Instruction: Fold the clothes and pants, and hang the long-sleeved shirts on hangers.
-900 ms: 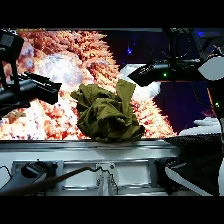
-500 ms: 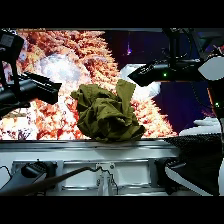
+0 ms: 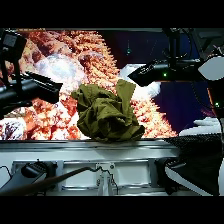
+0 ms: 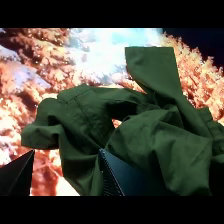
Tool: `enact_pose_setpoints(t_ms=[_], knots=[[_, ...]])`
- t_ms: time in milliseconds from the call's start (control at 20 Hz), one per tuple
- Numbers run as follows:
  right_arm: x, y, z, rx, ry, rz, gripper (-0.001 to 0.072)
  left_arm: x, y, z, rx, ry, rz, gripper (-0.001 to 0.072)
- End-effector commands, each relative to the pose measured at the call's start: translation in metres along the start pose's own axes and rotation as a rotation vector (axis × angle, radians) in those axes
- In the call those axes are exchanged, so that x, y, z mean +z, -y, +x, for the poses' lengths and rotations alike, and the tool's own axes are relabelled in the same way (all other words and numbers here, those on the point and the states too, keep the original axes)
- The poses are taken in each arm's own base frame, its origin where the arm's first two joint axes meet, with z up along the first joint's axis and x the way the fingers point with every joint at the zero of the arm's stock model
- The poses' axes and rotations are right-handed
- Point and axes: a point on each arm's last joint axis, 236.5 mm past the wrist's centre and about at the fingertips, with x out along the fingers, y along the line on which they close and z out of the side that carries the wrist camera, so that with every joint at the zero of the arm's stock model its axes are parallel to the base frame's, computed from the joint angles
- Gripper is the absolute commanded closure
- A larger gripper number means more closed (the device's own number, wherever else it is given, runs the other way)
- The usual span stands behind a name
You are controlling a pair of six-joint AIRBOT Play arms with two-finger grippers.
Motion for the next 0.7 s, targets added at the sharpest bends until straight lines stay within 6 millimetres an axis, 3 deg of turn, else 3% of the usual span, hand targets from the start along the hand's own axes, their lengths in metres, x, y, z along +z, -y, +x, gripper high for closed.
enact_pose_setpoints(t_ms=[0, 200, 350, 500, 650], knots=[[0.0, 0.0, 0.0, 0.001, -0.001, 0.0, 0.0227, -0.015, 0.007, 0.011, -0.03, -0.06, -0.014, 0.0305], [0.003, 0.001, 0.0, -0.004, 0.011, 0.0, 0.0227, -0.081, 0.03, 0.026, -0.117, -0.255, -0.063, 0.0304], [0.019, 0.002, -0.001, -0.008, 0.08, 0.011, 0.0227, -0.132, 0.065, 0.028, -0.248, -0.358, -0.133, 0.0304], [0.035, 0.008, -0.002, -0.034, 0.147, 0.014, 0.0228, -0.175, 0.094, 0.022, -0.327, -0.402, -0.091, 0.0303], [0.035, 0.006, -0.002, -0.024, 0.15, 0.025, 0.0227, -0.19, 0.121, 0.011, -0.409, -0.391, 0.045, 0.0264]])
